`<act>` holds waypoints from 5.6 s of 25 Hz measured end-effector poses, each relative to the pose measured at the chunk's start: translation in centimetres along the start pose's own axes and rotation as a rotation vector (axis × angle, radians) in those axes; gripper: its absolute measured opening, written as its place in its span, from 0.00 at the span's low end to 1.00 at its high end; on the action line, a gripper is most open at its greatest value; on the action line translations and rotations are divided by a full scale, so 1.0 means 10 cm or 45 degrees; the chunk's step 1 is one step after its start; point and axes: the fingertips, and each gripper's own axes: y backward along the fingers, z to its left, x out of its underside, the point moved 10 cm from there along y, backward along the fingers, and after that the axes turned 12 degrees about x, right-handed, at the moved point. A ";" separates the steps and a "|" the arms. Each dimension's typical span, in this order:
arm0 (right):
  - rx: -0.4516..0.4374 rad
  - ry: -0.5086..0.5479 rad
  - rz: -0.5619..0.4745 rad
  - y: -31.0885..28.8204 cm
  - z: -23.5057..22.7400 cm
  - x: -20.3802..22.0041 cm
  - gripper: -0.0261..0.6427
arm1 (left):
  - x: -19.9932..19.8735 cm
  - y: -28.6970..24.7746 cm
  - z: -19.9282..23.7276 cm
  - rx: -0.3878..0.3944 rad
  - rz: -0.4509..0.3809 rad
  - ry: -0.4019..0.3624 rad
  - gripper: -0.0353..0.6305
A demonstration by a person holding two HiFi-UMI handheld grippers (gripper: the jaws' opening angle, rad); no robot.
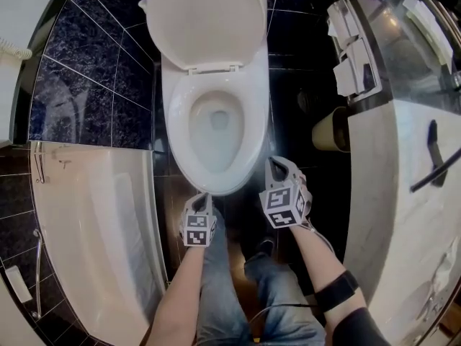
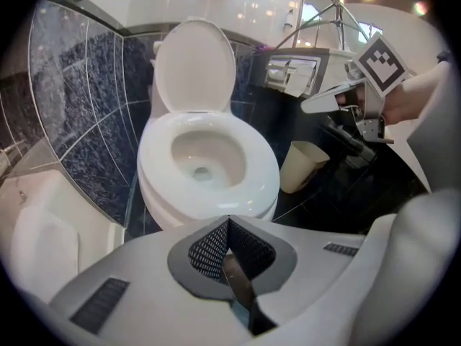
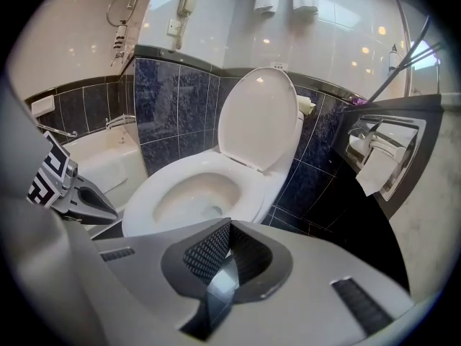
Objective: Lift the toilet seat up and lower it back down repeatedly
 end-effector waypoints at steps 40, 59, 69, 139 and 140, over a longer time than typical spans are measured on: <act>-0.108 -0.221 -0.340 3.55 -1.14 -2.78 0.07 | -3.24 4.44 -1.38 -0.035 -0.562 -0.243 0.04; -0.098 -0.233 -0.283 3.43 -1.08 -2.64 0.07 | -3.12 4.29 -1.42 -0.046 -0.564 -0.279 0.04; -0.081 -0.367 -0.131 2.58 -0.96 -2.17 0.29 | -2.97 3.68 -1.11 -0.003 -0.499 -0.320 0.04; -0.420 -1.551 0.469 -0.43 0.09 0.37 0.25 | -0.46 0.89 0.27 0.027 -0.132 -0.108 0.04; -0.424 -1.555 0.466 -0.40 0.07 0.32 0.25 | -0.42 0.85 0.25 0.040 -0.105 -0.100 0.04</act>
